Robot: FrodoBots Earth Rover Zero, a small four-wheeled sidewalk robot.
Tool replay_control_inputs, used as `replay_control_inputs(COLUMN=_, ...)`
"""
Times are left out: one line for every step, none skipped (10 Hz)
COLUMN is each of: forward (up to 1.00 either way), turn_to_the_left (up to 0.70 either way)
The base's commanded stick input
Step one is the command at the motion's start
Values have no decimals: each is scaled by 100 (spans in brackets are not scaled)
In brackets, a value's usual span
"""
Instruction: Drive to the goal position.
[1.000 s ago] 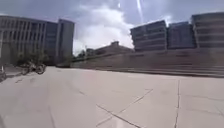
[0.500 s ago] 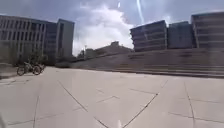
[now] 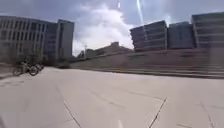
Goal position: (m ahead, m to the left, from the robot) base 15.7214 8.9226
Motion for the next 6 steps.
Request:
replay_control_inputs(forward=70, turn_to_the_left=14)
replay_control_inputs(forward=70, turn_to_the_left=14)
replay_control_inputs(forward=70, turn_to_the_left=14)
replay_control_inputs(forward=70, turn_to_the_left=14)
replay_control_inputs(forward=70, turn_to_the_left=12)
replay_control_inputs(forward=70, turn_to_the_left=5)
